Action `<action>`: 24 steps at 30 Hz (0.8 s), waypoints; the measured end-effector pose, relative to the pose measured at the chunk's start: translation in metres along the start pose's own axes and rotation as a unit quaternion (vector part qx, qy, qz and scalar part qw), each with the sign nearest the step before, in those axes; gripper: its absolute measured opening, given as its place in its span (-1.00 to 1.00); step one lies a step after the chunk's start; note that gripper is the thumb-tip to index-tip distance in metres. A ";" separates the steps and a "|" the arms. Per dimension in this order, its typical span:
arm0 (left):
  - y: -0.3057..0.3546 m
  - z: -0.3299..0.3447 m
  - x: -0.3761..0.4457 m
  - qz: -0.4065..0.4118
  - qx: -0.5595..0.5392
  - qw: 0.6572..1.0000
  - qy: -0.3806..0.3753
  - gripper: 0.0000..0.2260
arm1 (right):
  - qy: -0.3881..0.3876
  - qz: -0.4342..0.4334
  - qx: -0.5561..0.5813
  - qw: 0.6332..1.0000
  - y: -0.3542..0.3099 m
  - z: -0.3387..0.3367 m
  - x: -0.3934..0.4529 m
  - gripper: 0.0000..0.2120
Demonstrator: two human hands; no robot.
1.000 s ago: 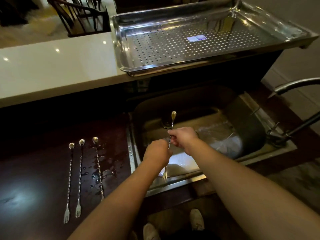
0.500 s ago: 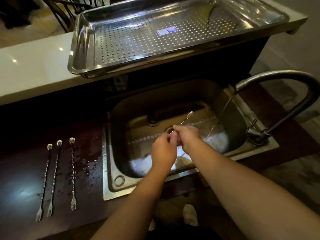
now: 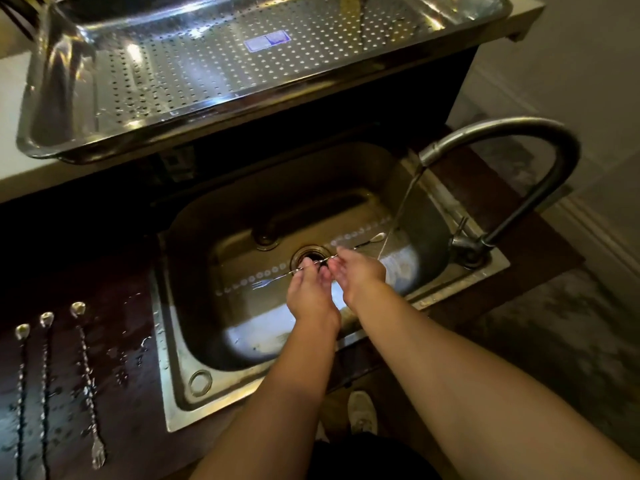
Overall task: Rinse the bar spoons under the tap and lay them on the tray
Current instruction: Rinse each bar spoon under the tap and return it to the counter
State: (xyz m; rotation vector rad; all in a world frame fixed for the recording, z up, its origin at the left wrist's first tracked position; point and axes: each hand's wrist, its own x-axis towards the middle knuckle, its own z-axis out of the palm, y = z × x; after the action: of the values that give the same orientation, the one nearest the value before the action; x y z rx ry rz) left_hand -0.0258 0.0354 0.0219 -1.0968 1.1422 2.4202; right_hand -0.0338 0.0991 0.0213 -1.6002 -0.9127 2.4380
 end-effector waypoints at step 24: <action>-0.009 -0.005 0.004 0.004 0.000 0.998 0.068 -0.84 | 0.112 -0.022 -0.021 0.993 -0.020 -0.030 0.027 -0.77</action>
State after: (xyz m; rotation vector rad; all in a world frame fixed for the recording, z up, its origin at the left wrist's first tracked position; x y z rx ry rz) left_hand -0.0213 0.0375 0.0118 -1.2764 1.1891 2.3826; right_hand -0.0244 0.1384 0.0016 -1.8020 -0.9557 2.1667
